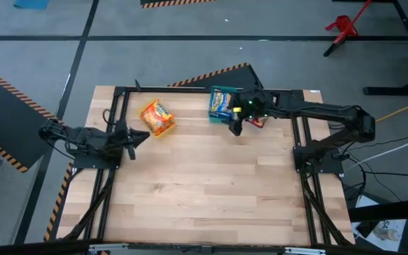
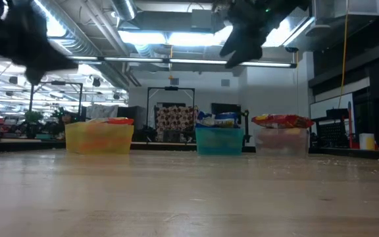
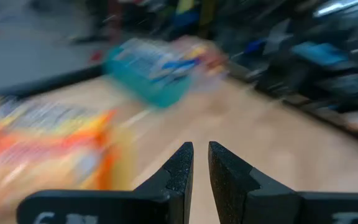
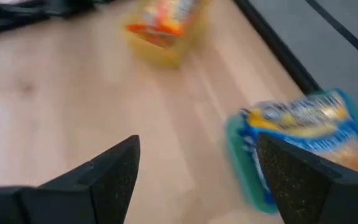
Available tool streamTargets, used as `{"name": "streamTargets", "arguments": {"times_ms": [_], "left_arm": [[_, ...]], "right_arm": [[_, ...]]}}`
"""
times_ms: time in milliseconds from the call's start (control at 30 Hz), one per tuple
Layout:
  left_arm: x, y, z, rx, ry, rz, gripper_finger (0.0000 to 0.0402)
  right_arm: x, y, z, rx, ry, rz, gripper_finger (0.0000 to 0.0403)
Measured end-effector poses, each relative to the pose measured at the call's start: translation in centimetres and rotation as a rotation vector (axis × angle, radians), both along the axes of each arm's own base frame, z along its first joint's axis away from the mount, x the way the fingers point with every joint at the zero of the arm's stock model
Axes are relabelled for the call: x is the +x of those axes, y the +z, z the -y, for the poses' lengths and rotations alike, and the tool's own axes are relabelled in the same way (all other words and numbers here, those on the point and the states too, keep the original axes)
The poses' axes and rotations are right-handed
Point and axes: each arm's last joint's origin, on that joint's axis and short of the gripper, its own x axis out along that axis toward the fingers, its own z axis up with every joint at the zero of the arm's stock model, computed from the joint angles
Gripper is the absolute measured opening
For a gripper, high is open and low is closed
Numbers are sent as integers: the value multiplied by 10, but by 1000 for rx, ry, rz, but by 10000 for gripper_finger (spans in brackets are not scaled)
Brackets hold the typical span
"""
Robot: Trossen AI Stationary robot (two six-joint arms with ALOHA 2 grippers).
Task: Sort Maruchan noodles
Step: Return to Home Position
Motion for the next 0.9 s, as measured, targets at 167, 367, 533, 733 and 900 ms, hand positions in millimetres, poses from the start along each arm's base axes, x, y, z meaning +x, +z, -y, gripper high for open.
{"name": "streamTargets", "arguments": {"times_ms": [167,367,533,733,900], "left_arm": [[-4,41,3,143,-181,173,44],[-27,85,-4,290,-210,207,44],[-28,85,-3,318,-252,179,44],[-21,72,2,269,-358,168,44],[-7,45,7,231,-387,119,44]], "right_arm": [[-9,17,-6,-21,209,169,305],[-55,17,-14,-73,205,242,305],[-94,-7,-25,-33,160,383,305],[-124,-37,-35,-17,128,582,305],[-139,-55,-39,-46,90,607,305]]}}
